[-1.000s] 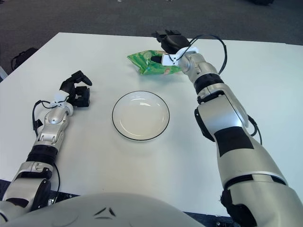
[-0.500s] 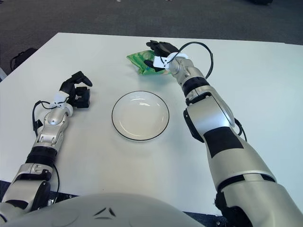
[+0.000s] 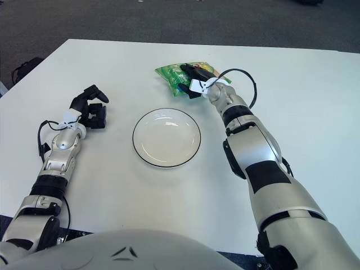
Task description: Put the snack into the plate.
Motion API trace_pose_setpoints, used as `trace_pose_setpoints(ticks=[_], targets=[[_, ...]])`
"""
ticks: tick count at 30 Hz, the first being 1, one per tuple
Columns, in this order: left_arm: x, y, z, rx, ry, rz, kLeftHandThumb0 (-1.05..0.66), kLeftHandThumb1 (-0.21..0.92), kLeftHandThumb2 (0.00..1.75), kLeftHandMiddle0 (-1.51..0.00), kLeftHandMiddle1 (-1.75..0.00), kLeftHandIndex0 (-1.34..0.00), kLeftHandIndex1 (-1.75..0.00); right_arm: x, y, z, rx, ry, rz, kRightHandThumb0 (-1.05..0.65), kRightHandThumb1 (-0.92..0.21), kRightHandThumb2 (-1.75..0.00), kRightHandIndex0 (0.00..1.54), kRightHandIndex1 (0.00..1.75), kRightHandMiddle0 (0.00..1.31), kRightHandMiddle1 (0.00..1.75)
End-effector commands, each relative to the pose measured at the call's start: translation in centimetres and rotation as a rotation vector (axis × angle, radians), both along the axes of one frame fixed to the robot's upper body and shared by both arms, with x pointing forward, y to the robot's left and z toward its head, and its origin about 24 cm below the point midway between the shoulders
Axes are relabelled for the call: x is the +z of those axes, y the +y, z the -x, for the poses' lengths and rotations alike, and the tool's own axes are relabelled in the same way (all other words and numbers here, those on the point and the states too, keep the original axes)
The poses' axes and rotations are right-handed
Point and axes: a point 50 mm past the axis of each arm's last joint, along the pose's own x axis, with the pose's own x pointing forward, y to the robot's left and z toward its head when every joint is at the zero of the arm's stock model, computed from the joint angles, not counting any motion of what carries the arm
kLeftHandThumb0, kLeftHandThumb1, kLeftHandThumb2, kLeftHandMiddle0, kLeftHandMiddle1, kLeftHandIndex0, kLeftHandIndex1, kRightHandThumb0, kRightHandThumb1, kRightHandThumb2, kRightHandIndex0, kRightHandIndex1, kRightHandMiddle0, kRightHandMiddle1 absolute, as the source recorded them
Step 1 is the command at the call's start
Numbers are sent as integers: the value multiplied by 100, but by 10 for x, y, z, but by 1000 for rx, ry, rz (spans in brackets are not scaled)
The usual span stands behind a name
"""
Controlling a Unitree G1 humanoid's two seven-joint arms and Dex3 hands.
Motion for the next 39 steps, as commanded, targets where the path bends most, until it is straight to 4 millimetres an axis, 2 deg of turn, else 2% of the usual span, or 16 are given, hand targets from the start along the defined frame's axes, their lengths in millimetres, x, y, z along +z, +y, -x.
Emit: trace_pose_setpoints(ticks=[1, 4, 8, 13, 23, 28, 32, 36, 39], targets=[[-48, -2, 27, 29, 176, 18, -50, 28, 137, -132, -175, -65, -175, 22, -13, 2, 81, -60, -5, -92, -92, -115, 2, 1, 0, 21], [-47, -2, 26, 25, 172, 6, -50, 27, 138, -132, -175, -66, -175, 33, -19, 11, 178, -113, 1, -88, -92, -114, 1, 0, 0, 24], [-47, -2, 25, 21, 171, -6, -51, 26, 139, -133, -175, -66, -175, 31, -33, 22, 215, -126, -2, -84, -92, -112, 1, 1, 0, 31], [-47, -2, 23, 18, 170, -14, -51, 25, 139, -133, -175, -67, -175, 37, -50, 34, 204, -133, -3, -79, -92, -107, 8, 4, 0, 41], [-49, -2, 20, 1, 174, -19, -51, 26, 139, -133, -175, -67, -175, 53, -70, 50, 96, -169, -2, -75, -92, -98, 22, 11, 0, 54], [-50, -2, 20, -7, 182, -5, -51, 26, 139, -133, -175, -67, -175, 65, -75, 57, 42, -211, -21, -71, -92, -88, 28, 16, 0, 68], [-50, -2, 19, -5, 184, 0, -51, 26, 139, -133, -175, -67, -175, 71, -76, 60, 13, -237, -25, -69, -92, -85, 30, 19, 0, 72], [-51, -3, 20, -1, 184, -2, -51, 25, 139, -133, -175, -67, -175, 77, -76, 61, -21, -279, -36, -70, -92, -80, 26, 34, 0, 77], [-51, -3, 20, -4, 181, -6, -51, 25, 139, -133, -175, -67, -175, 83, -71, 59, -42, -308, -70, -71, -92, -72, 24, 40, 0, 79]])
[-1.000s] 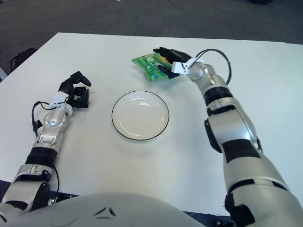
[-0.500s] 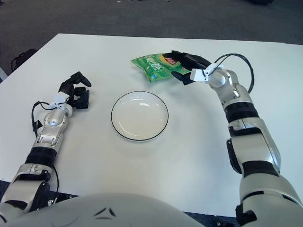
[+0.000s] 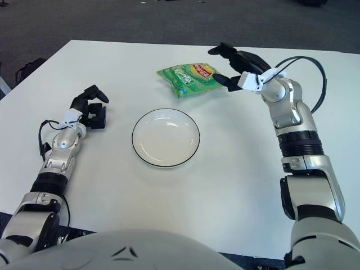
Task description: Put the snack into the plate.
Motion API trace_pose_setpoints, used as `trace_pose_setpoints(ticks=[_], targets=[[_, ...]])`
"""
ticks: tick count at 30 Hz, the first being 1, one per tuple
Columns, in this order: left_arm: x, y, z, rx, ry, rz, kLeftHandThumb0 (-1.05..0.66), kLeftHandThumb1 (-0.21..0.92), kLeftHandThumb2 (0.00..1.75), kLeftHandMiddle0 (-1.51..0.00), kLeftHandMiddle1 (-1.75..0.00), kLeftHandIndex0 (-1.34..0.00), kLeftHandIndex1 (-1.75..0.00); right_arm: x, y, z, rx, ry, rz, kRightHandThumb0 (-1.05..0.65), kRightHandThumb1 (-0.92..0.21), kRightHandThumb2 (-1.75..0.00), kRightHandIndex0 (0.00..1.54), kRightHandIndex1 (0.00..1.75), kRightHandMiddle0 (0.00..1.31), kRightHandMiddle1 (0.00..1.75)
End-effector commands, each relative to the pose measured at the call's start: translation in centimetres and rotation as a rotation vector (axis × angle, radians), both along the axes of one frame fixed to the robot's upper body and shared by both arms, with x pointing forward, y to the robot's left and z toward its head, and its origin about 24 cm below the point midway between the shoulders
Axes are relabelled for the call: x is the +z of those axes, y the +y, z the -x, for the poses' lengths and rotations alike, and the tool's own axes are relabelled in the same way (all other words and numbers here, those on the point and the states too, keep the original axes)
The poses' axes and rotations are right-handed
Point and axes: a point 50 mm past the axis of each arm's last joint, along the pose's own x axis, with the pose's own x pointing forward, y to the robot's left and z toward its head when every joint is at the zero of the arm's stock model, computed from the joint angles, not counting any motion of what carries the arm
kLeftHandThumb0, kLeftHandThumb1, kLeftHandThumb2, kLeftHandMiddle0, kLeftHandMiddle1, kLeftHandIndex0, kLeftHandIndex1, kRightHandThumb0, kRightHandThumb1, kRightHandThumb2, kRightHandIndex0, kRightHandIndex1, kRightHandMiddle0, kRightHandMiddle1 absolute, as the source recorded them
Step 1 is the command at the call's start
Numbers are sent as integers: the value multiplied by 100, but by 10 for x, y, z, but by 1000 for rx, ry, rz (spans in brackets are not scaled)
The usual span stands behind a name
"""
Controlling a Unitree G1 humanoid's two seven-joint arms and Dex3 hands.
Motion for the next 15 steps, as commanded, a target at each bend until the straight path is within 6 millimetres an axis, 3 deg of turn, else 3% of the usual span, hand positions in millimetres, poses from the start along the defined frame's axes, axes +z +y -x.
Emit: trace_pose_setpoints(ticks=[1, 15], targets=[[-48, -4, 24, 10, 183, 20, -51, 25, 139, -133, -175, -67, -175, 6, 2, 0, -21, -34, -41, -71, -92, -69, 23, 41, 0, 80], [-47, -5, 25, 7, 171, 21, -51, 26, 138, -133, -175, -66, -175, -18, 9, -26, -65, -25, 36, -77, -92, -56, 15, 43, 0, 79]])
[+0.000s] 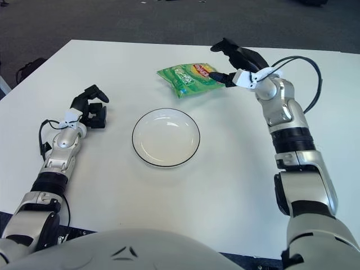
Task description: Put the snack into the plate.
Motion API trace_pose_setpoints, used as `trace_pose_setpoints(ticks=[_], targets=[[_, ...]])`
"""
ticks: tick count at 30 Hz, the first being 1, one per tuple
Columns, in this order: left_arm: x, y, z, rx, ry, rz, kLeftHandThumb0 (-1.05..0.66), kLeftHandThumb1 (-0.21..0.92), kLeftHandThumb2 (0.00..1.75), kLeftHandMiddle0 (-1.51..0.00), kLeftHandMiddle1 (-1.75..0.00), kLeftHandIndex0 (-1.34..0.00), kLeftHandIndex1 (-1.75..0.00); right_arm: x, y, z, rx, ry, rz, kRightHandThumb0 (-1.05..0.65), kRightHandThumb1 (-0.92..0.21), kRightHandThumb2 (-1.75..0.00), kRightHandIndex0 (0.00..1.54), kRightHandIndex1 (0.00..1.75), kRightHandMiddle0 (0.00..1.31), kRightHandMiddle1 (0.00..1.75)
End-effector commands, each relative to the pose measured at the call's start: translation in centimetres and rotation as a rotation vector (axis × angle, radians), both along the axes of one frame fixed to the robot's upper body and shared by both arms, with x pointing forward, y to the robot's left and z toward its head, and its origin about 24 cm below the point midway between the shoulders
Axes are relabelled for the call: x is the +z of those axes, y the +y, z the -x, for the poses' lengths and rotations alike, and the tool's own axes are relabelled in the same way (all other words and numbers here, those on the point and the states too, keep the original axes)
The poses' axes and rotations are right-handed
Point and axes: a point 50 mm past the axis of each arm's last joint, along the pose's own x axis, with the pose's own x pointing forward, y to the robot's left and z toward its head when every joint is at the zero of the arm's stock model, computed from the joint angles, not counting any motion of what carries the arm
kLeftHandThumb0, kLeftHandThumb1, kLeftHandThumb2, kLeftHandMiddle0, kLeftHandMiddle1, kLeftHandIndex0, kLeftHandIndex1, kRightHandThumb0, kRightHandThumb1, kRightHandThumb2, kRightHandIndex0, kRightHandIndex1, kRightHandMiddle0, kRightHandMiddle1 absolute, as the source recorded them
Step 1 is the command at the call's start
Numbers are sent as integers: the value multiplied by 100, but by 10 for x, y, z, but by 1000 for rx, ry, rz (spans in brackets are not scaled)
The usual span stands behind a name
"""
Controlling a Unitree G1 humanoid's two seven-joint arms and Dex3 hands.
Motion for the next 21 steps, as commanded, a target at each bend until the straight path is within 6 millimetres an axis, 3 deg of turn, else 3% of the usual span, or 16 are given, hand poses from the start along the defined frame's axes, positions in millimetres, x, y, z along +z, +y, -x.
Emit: trace_pose_setpoints(ticks=[1, 14, 21], targets=[[-48, -5, 26, 9, 178, 19, -51, 26, 138, -133, -175, -66, -175, 0, 6, -7, 11, -22, 19, -77, -92, -56, 15, 43, 0, 79], [-48, -4, 26, 10, 176, 2, -51, 26, 139, -133, -175, -66, -175, -18, 24, -19, 74, -110, 162, -83, -92, -74, 7, 37, 0, 66], [-48, -3, 26, 11, 179, 2, -51, 26, 139, -133, -175, -66, -175, -19, 47, -29, 101, -161, 231, -92, -92, -89, 5, 35, 0, 64]])
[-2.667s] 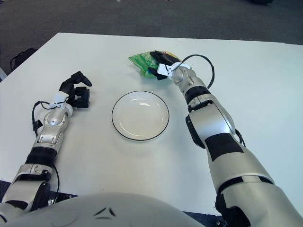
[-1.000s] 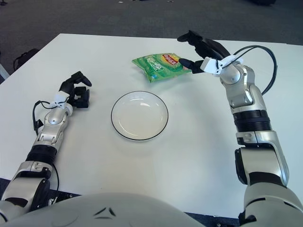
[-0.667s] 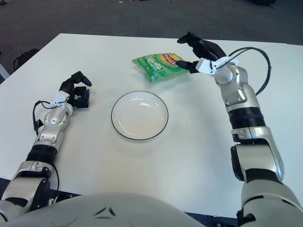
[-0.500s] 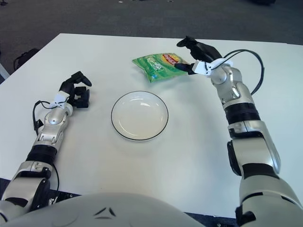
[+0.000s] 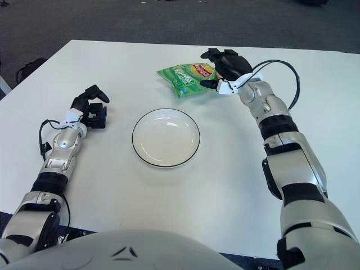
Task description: Put the snack into the plate.
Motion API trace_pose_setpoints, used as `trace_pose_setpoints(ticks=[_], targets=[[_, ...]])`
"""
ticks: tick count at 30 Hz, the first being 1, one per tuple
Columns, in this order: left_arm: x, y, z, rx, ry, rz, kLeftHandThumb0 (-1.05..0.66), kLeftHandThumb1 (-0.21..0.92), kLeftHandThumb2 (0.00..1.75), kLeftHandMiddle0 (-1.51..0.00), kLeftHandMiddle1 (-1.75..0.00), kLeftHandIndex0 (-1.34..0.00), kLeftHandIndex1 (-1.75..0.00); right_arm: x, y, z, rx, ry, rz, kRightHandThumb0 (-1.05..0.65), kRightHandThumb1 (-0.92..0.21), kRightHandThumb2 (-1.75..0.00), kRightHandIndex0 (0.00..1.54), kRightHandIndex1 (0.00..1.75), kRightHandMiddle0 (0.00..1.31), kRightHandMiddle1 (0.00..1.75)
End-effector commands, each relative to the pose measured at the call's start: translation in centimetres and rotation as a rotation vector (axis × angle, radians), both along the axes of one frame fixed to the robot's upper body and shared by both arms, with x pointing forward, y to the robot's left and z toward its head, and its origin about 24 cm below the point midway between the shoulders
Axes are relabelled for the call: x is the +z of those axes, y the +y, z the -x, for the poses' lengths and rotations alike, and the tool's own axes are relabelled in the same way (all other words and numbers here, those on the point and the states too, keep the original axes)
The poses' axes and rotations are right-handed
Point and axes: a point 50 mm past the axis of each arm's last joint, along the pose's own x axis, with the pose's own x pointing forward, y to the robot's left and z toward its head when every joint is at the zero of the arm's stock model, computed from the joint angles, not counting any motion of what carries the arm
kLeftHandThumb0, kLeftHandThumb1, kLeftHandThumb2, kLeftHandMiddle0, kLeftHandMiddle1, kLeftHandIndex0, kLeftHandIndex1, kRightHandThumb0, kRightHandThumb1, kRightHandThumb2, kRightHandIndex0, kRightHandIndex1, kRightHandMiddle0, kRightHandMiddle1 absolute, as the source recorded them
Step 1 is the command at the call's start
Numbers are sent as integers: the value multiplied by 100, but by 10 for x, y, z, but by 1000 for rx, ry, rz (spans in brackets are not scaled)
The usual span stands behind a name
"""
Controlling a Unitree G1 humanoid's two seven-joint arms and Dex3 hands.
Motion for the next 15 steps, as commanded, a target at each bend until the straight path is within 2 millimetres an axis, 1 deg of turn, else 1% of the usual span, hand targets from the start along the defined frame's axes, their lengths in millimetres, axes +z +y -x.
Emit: trace_pose_setpoints(ticks=[1, 7, 15], targets=[[-49, -3, 26, 14, 185, 14, -51, 26, 139, -133, -175, -66, -175, 9, 18, -7, 32, -55, 28, -92, -92, -90, 5, 35, 0, 64], [-48, -3, 26, 9, 180, 9, -51, 26, 138, -133, -175, -66, -175, 9, 26, -13, 23, -68, 49, -95, -92, -99, 5, 33, 0, 63], [-49, -2, 26, 7, 182, 3, -51, 26, 139, -133, -175, -66, -175, 7, 42, -18, 32, -47, 70, -99, -92, -103, 2, 28, 0, 57]])
